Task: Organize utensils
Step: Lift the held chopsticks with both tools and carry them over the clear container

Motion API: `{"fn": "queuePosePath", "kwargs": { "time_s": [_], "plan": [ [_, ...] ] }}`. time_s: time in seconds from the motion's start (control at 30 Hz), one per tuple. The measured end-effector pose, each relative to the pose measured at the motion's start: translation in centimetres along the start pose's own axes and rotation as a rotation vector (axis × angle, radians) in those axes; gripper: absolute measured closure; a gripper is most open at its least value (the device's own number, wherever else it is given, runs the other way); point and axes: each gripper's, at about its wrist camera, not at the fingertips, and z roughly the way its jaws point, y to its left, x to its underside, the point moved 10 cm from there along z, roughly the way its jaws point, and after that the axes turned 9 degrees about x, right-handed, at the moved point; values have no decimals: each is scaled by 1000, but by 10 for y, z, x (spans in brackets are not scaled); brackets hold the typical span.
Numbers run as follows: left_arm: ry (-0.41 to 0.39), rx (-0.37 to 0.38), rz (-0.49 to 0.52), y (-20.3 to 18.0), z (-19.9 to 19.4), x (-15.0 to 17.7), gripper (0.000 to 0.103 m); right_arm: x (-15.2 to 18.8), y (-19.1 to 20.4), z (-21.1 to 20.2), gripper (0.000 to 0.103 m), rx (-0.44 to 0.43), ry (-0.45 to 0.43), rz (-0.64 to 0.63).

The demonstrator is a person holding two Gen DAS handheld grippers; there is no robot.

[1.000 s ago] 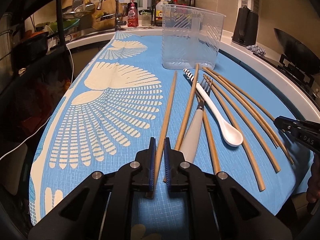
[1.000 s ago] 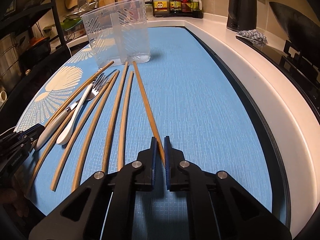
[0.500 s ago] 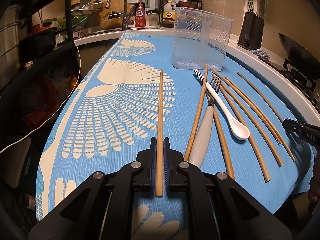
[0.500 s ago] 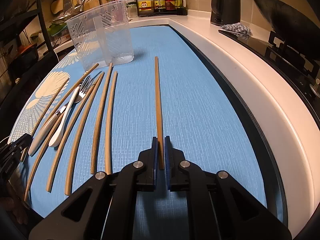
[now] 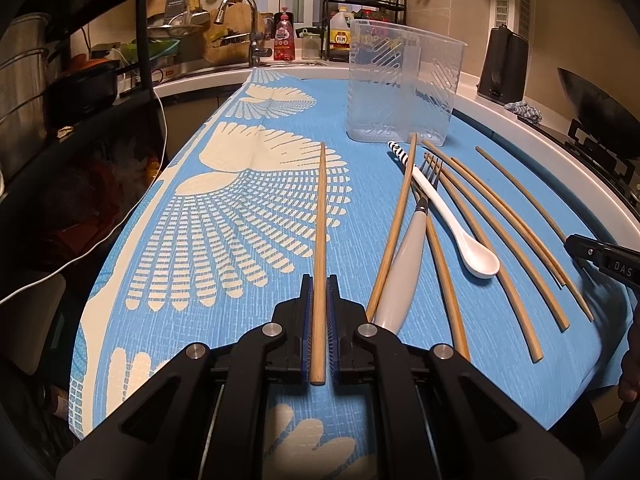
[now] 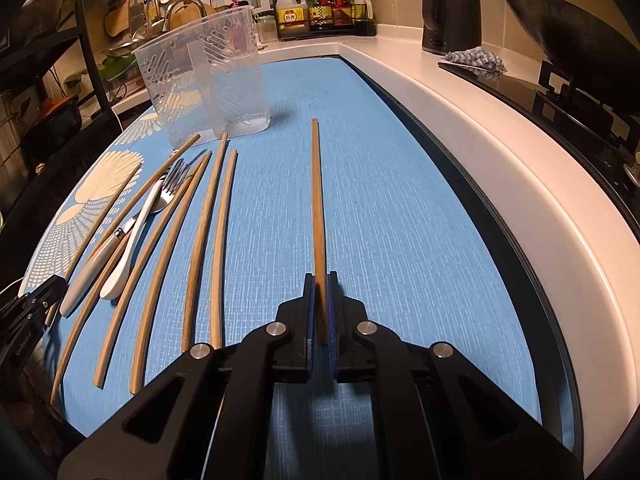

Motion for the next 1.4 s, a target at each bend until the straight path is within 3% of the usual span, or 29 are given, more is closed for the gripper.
{"fn": "queuePosePath", "kwargs": {
  "time_s": [0.8, 1.1, 1.4],
  "plan": [
    [-14, 7, 21, -5, 4, -3, 96, -1, 5, 0, 98, 2, -68, -67],
    [-9, 24, 7, -3, 5, -5, 96, -3, 6, 0, 98, 8, -46, -91],
    [-61, 39, -30, 4, -19, -25, 96, -18, -1, -30, 98, 3, -69, -56]
  ]
}}
